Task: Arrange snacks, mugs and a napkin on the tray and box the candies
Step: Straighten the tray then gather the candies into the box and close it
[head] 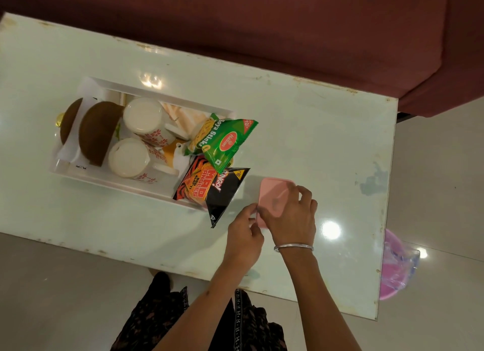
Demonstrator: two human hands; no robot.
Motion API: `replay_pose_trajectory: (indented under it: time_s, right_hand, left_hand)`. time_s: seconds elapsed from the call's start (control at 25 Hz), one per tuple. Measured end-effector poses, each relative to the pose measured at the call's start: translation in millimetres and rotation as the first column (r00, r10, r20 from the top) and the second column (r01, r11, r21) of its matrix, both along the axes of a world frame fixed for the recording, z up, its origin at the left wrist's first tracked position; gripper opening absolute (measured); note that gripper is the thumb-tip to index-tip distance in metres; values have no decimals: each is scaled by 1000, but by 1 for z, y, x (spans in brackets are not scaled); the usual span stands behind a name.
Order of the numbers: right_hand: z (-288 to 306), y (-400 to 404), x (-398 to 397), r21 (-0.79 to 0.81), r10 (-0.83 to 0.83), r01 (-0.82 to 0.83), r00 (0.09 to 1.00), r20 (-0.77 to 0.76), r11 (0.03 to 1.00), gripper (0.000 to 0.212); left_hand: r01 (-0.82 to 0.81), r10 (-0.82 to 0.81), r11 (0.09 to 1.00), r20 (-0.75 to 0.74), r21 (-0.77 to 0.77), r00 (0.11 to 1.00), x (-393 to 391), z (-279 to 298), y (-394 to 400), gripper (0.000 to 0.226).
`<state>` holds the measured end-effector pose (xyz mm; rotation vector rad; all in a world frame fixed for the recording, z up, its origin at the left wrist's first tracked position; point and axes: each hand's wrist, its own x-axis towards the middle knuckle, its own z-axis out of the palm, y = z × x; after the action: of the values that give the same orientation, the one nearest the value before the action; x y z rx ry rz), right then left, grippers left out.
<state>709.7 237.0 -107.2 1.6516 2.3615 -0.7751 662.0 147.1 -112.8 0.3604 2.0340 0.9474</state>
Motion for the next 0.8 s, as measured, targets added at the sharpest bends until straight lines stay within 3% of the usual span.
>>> replay_pose_trajectory:
  time_s: [0.16, 0.28, 0.36, 0.48, 0.8]
  right_hand:
    - [11, 25, 15, -298, -26, 3, 997, -75, 954, 107]
    - [18, 36, 18, -413, 92, -73, 995, 27, 908, 121]
    - [20, 36, 15, -429, 158, -114, 985, 68, 896, 125]
    - [20, 34, 13, -405, 126, -86, 989, 75, 910, 120]
    - [19, 36, 18, -417, 11, -17, 1000, -17, 909, 115]
  left_hand:
    - [236, -247, 968, -146, -88, 958, -12, 6, 7, 90]
    - [382, -420, 897, -155, -225, 894, -25, 9, 19, 106]
    - [458, -503, 844, -114, -279, 857, -30, 10, 26, 111]
    - [500, -537, 817, -62, -289, 841, -36, 11, 31, 118]
    - [499, -572, 775, -95, -388, 815, -36, 10, 35, 107]
